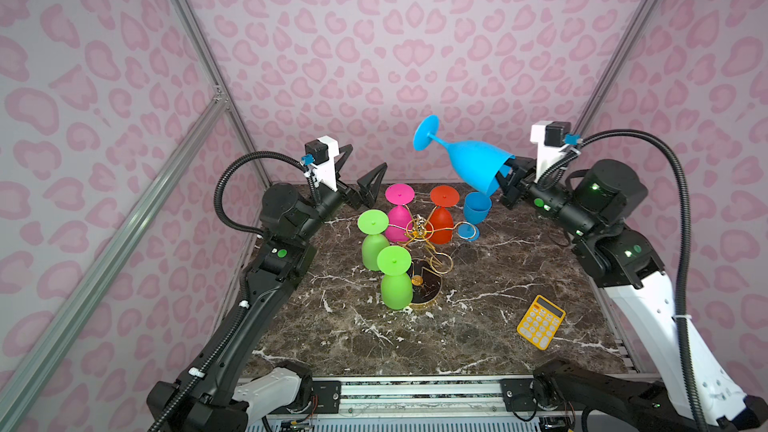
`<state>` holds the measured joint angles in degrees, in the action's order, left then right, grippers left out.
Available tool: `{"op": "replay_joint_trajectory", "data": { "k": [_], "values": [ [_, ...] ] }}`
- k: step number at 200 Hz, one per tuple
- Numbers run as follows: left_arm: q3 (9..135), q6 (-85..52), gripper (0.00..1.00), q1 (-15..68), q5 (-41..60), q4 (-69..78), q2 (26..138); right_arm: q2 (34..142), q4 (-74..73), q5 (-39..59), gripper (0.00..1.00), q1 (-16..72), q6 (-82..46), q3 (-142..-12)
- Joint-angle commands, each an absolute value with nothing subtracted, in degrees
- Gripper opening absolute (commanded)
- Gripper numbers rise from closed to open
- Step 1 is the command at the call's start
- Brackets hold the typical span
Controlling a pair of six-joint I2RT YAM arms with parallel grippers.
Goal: Take the wine glass off the wine glass rack
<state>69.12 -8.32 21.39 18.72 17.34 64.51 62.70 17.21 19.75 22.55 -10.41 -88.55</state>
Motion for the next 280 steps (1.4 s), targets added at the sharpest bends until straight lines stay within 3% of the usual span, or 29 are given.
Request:
{"op": "replay_joint_trajectory", "data": {
  "k": [1, 41, 95, 145, 179, 226, 280],
  "values": [
    [68.6, -6.1, 0.97, 21.2, 14.7, 15.2, 62.3, 60.0, 27.1, 12.3, 0.0, 16.9, -8.4, -88.5],
    [65.3, -10.2, 0.97, 19.9, 5.5, 15.1, 57.7, 60.1, 41.3, 11.2, 0.0, 2.3, -8.8, -88.1],
    [63.3, -10.7, 0.97, 17.4, 1.3, 11.3, 54.7, 68.6, 54.6, 5.7, 0.0, -4.4, -3.0, -89.4],
    [60.7, -8.8, 0.97, 17.0, -1.7, 9.8, 54.2, 75.0, 64.1, 3.3, 0.0, -3.5, 0.0, -91.9],
    [60.6, -8.4, 0.97, 16.7, -2.4, 9.2, 53.7, 80.4, 70.3, -3.4, 0.0, 2.5, 0.3, -93.0],
    [59.9, -8.3, 0.97, 16.3, -2.4, 8.8, 53.0, 83.9, 72.4, -5.0, 0.0, 9.6, -0.6, -93.4],
    [60.2, -7.3, 0.97, 16.2, -2.9, 8.3, 52.0, 95.4, 74.8, -5.4, 0.0, 15.4, -0.5, -96.6]
  ]
}}
